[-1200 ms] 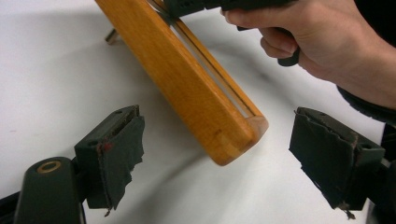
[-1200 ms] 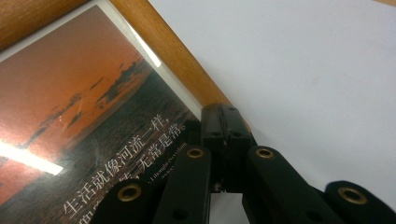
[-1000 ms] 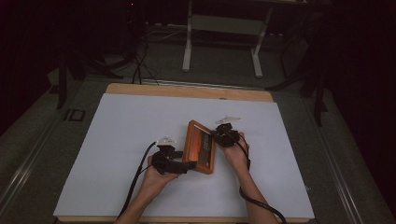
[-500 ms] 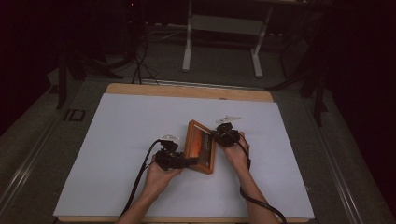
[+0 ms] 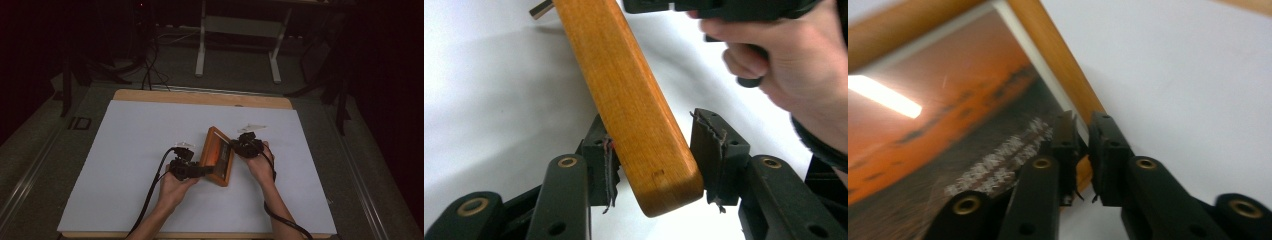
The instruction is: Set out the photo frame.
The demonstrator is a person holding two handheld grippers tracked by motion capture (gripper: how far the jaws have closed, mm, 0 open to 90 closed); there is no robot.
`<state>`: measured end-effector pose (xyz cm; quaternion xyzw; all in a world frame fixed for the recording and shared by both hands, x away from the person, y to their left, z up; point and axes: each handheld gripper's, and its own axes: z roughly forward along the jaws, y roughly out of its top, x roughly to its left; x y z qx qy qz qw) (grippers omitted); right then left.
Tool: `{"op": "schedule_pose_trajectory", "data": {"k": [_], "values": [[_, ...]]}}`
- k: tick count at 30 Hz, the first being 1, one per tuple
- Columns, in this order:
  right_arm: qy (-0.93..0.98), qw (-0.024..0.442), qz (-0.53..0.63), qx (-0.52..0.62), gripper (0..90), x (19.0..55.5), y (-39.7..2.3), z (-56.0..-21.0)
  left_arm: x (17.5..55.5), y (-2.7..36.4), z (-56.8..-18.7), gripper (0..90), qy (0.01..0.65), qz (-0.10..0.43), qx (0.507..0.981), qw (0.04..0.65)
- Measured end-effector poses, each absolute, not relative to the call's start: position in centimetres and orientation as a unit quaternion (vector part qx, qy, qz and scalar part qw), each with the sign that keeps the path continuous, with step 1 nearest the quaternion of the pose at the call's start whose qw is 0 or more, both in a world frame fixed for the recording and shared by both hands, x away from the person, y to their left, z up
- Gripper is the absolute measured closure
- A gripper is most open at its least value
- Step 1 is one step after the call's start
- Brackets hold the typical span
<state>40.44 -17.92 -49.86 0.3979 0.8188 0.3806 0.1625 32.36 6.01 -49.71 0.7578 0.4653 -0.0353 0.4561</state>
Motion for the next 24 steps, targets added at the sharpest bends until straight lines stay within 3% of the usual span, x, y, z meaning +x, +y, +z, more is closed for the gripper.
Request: {"op": "schedule_pose_trajectory", "data": {"k": [9,22,24], "values": [[0.811,0.182,0.402,0.384,62.8,38.3,-19.9,-46.8,32.1,4.0,-48.8,65.4,0.444,-0.009,0.763,0.469],[0.776,0.229,0.449,0.379,60.8,35.2,-22.9,-42.6,30.6,0.7,-47.7,69.2,0.352,0.060,0.808,0.468],[0.775,0.232,0.448,0.380,65.5,35.2,-23.1,-42.4,30.5,0.7,-47.8,69.1,0.336,0.063,0.813,0.472]]}}
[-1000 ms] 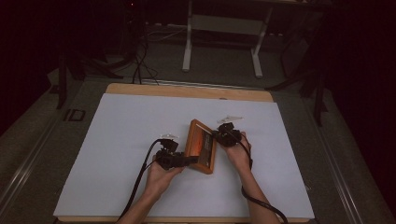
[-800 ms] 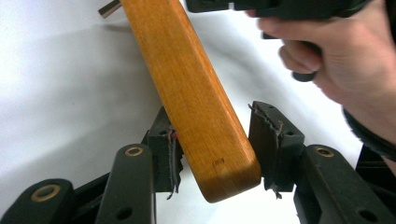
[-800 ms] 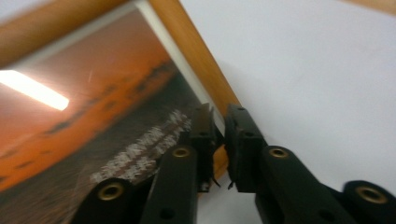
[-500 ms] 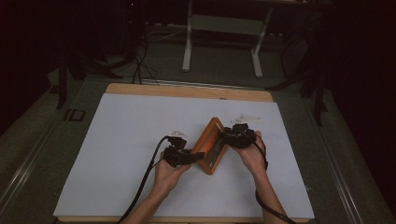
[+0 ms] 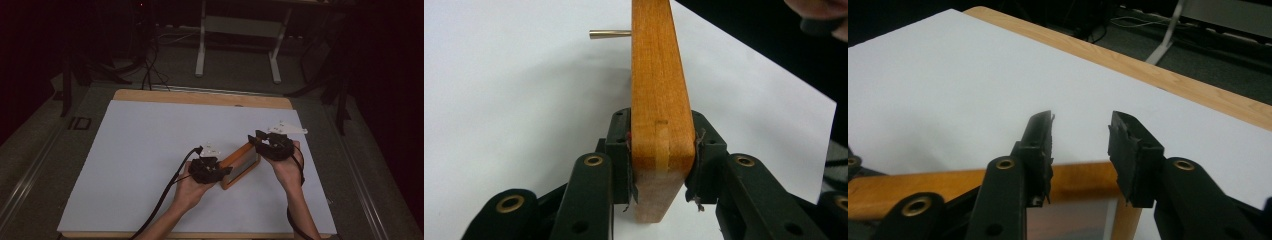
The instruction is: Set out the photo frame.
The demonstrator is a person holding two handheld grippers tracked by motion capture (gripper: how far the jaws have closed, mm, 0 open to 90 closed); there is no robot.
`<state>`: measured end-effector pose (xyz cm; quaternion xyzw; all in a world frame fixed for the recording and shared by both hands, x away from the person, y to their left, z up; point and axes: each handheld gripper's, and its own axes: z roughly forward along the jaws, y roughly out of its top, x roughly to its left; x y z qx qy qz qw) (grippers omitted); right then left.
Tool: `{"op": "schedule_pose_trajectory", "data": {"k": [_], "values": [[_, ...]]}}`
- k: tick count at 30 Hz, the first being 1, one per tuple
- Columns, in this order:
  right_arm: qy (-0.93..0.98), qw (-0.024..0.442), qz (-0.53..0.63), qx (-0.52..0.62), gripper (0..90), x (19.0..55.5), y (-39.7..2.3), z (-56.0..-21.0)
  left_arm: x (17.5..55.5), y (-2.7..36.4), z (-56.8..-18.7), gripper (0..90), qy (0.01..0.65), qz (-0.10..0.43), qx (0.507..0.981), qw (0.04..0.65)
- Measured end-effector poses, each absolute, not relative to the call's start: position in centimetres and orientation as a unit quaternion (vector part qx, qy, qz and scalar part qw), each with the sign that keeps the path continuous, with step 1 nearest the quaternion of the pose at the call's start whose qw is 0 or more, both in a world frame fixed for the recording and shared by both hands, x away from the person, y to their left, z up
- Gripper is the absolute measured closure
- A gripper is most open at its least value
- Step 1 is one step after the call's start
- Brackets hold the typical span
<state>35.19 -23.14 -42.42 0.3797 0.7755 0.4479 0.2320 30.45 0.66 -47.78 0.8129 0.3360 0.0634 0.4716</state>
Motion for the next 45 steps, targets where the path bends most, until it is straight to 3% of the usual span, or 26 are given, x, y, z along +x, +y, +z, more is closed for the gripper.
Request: {"op": "schedule_pose_trajectory", "data": {"k": [4,8,12,15,20,28,35,41,45], "values": [[0.779,0.240,0.432,0.387,83.8,34.9,-23.5,-42.7,30.4,0.7,-47.9,69.0,0.327,0.065,0.813,0.477],[0.785,0.242,0.415,0.390,89.8,34.7,-23.6,-43.4,30.5,0.8,-48.0,68.8,0.331,0.063,0.808,0.484],[0.782,0.242,0.423,0.389,89.9,34.5,-23.8,-43.7,30.4,0.9,-48.4,67.2,0.336,0.055,0.797,0.498],[0.781,0.240,0.425,0.389,89.9,34.5,-24.0,-43.8,30.3,1.0,-48.9,56.2,0.338,0.049,0.791,0.507],[0.777,0.239,0.432,0.389,89.9,34.2,-24.2,-43.9,29.7,1.0,-50.2,50.3,0.348,0.048,0.788,0.506],[0.768,0.241,0.445,0.392,89.9,33.9,-24.5,-44.2,29.4,0.0,-52.0,52.2,0.348,0.062,0.803,0.480],[0.758,0.247,0.458,0.393,90.0,33.4,-24.8,-44.6,29.2,-0.3,-52.6,65.2,0.344,0.064,0.800,0.487],[0.757,0.254,0.460,0.388,89.9,33.2,-24.9,-44.7,28.8,-0.7,-52.4,68.1,0.327,0.096,0.813,0.473],[0.755,0.263,0.458,0.389,80.0,33.1,-25.2,-44.7,28.8,-0.8,-52.3,68.9,0.317,0.106,0.820,0.466]]}}
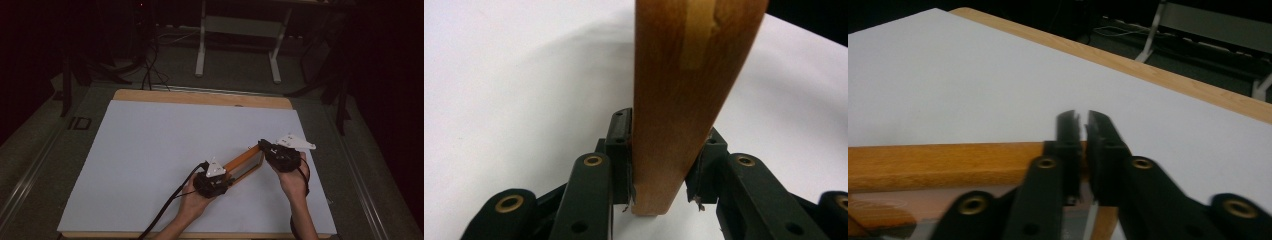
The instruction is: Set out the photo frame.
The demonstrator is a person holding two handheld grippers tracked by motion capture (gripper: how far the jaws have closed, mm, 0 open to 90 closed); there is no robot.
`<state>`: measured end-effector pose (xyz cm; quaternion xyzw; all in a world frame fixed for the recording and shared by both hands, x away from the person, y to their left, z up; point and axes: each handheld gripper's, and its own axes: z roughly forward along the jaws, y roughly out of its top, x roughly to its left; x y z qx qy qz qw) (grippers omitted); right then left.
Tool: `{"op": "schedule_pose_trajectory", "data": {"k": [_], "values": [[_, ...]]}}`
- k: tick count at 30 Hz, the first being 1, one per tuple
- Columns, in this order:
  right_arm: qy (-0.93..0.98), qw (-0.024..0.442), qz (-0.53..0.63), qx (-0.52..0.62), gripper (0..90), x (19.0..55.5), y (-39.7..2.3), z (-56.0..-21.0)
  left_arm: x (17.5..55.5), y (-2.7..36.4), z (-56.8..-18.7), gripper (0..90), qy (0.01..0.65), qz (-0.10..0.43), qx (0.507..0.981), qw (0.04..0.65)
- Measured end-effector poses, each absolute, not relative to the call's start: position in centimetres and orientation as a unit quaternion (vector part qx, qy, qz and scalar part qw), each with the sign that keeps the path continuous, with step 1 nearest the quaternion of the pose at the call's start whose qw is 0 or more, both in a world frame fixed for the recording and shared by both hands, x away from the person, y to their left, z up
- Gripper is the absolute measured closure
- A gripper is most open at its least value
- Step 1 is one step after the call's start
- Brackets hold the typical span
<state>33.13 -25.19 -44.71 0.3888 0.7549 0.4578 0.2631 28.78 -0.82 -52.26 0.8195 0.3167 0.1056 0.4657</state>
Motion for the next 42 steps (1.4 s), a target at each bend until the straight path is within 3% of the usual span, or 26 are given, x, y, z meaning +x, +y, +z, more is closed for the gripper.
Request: {"op": "schedule_pose_trajectory", "data": {"k": [14,42], "values": [[0.746,0.256,0.470,0.396,57.7,32.7,-26.9,-44.2,29.6,0.1,-50.5,69.2,0.303,0.093,0.831,0.456],[0.769,0.241,0.463,0.369,57.1,32.5,-26.1,-44.4,32.2,5.3,-43.4,69.2,0.242,0.059,0.846,0.471]]}}
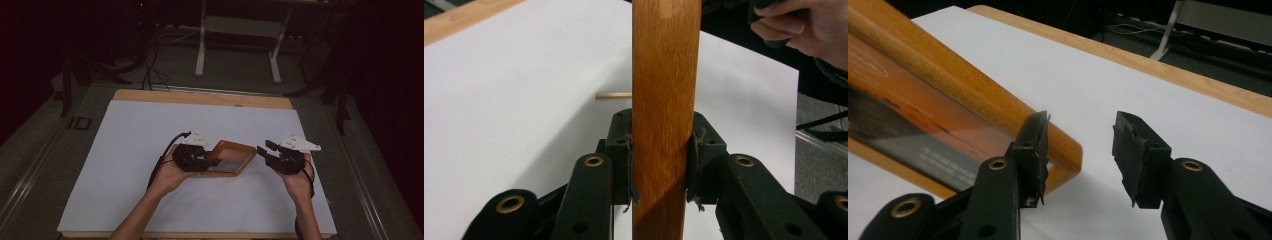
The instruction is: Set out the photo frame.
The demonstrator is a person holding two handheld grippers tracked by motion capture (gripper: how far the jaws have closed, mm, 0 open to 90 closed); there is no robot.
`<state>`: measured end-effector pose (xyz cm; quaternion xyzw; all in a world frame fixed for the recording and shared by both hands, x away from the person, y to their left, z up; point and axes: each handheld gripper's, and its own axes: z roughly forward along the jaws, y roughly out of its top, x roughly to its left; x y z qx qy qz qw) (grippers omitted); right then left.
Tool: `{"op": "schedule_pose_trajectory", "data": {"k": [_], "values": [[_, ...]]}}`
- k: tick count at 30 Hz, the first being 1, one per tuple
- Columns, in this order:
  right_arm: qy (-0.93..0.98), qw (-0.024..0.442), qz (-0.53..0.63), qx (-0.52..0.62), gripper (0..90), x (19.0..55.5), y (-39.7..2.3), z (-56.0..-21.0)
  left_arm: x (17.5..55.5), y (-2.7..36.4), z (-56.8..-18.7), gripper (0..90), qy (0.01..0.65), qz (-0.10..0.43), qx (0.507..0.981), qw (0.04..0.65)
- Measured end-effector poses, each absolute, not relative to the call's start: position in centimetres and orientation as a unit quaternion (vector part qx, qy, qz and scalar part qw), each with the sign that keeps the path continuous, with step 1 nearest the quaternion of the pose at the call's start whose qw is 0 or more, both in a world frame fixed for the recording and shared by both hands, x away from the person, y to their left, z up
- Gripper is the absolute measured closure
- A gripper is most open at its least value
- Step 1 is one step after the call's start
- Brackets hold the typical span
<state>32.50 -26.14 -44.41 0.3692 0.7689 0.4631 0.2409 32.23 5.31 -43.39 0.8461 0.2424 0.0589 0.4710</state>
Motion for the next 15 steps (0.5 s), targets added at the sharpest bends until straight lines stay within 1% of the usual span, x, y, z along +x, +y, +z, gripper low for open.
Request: {"op": "schedule_pose_trajectory", "data": {"k": [15], "values": [[0.785,0.227,0.456,0.353,57.2,32.4,-25.4,-44.5,32.2,6.0,-40.9,69.2,0.209,0.068,0.859,0.462]]}}
